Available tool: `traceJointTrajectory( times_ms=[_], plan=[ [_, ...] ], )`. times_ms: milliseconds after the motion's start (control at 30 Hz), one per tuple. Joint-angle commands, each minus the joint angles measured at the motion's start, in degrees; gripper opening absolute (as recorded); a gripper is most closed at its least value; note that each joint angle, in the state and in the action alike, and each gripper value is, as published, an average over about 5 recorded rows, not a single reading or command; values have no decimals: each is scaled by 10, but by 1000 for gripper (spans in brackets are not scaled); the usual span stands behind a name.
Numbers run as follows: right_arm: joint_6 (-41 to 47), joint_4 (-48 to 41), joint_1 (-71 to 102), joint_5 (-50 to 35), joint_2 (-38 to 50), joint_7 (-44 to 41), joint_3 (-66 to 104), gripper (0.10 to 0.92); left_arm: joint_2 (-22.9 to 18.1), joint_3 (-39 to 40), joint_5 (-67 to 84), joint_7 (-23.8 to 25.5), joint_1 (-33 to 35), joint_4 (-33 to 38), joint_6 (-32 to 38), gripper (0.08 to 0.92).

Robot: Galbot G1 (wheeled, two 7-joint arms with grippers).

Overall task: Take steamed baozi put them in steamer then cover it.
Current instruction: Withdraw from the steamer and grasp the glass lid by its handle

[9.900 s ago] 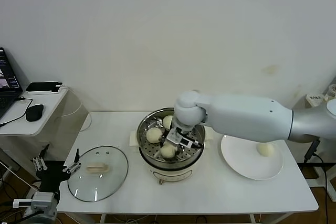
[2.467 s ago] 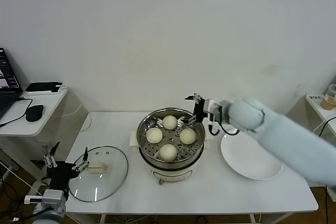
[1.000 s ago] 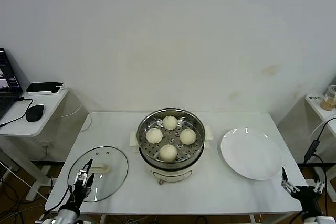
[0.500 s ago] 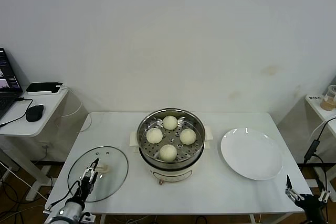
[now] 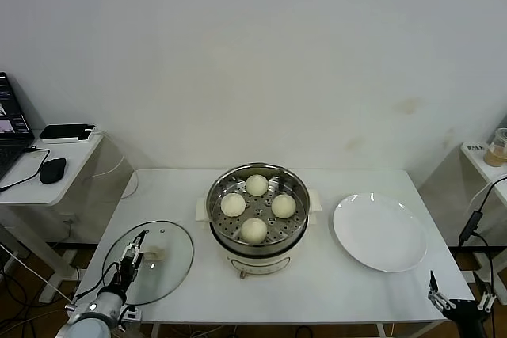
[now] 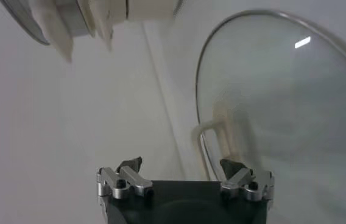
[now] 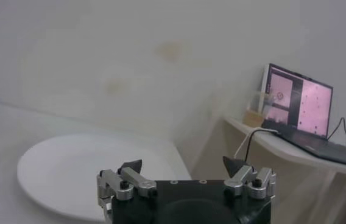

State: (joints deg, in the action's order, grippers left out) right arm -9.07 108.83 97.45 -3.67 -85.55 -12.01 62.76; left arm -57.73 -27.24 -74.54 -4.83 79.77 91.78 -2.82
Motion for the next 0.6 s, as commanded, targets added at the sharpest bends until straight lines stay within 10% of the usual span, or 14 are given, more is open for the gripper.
traceJointTrajectory(
  times_ms=[33, 600],
  plan=[
    [-2, -1, 2, 4, -2, 1, 0, 823, 0, 9, 1, 2, -53, -38, -1, 823],
    [-2, -6, 1, 11, -2, -1, -5, 823, -15, 22, 26, 1, -77, -76, -2, 740]
  ],
)
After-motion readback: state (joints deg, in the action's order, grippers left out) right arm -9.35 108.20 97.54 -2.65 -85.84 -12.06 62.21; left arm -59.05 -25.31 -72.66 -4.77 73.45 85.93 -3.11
